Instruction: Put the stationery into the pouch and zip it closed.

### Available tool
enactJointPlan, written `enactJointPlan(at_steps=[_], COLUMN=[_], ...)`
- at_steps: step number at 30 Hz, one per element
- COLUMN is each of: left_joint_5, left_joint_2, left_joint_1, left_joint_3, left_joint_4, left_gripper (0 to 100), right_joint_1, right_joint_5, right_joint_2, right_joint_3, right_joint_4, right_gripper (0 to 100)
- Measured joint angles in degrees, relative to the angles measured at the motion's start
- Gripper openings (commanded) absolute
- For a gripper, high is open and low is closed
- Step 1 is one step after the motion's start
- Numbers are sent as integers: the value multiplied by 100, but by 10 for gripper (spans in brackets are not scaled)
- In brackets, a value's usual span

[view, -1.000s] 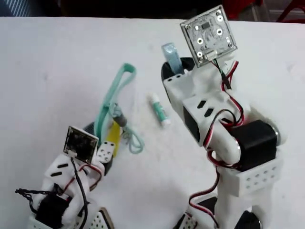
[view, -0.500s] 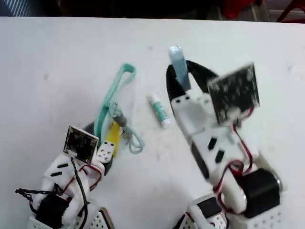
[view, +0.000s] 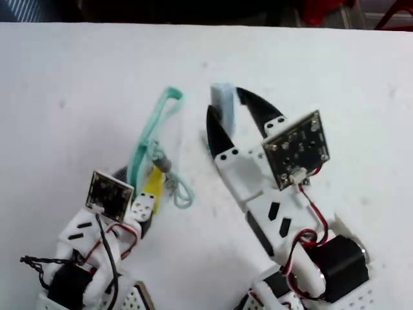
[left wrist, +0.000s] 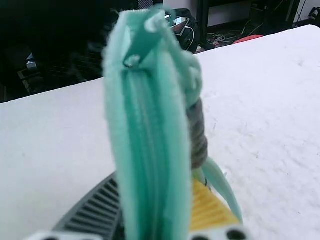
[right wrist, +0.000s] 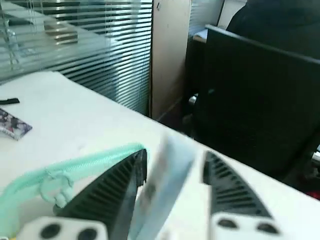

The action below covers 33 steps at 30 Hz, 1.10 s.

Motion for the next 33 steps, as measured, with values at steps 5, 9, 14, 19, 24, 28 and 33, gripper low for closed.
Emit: enactJointPlan(at_steps=[5,9,14,19,24,28,33], left_joint_5=[0,0,0,0,0,0,0], left_joint_2=[0,0,0,0,0,-44,-53], left_joint_1=[0,0,0,0,0,0,0], left_joint_3=[0,0,0,0,0,53,79], left_joint_4=[0,0,0,0,0,-53,-70], left_gripper=[24,24,24,26,27,27,27], right_joint_1=[18,18,246,905,1855,2585,2822], right_joint_5=[0,0,0,9,615,686,695], right_joint_2=[26,9,9,9,527,1257,2391], right_joint_3=[141,141,141,185,475,554,554], right_joint_4=[35,-53,-88,-105,-132,-123,281], right_gripper=[47,34,16,17,17,18,19])
